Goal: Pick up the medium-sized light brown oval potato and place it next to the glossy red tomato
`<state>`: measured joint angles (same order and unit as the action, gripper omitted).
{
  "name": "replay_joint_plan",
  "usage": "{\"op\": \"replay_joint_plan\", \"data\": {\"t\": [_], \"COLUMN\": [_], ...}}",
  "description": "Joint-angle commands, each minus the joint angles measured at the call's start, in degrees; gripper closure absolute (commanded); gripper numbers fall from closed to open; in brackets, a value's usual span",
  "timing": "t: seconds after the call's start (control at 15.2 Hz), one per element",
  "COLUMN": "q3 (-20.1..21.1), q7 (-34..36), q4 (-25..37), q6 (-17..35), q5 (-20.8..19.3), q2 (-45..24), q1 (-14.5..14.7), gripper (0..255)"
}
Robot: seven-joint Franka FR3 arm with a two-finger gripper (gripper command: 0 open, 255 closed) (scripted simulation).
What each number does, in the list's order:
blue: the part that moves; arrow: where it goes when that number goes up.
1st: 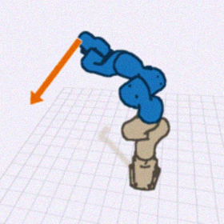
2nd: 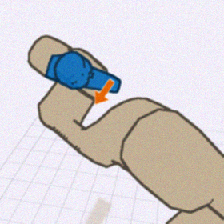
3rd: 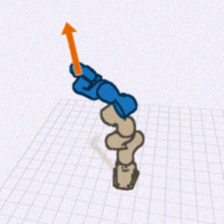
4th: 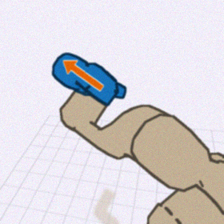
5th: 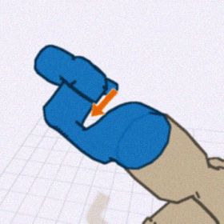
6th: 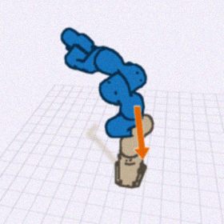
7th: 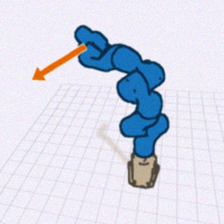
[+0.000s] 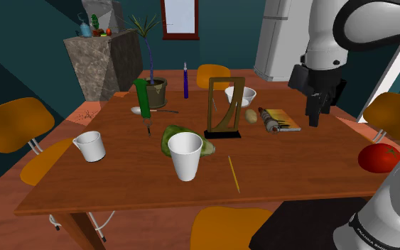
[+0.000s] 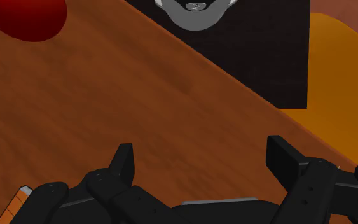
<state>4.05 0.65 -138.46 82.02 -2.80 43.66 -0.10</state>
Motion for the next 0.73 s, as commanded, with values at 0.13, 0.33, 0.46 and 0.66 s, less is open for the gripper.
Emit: {"op": "replay_joint_plan", "data": {"t": [0.13,0.33,0.46,0.66], "q3": [-0.6,-1.5,-2.1,-3.0], "q7": [0.8,1.9,2.6,3.6], "q4": [0.2,1.1,2.1,4.1], "q6": [3.8,9.2,12.6,17.3], "q5": [-0.2,-0.3,-0.4,-0.5], "q2": [-3.4,-8.8,-12.5,-18.2], "q1": [-0.9,-2.2,-3.1,-4.2], "gripper": [0,0,0,0]}}
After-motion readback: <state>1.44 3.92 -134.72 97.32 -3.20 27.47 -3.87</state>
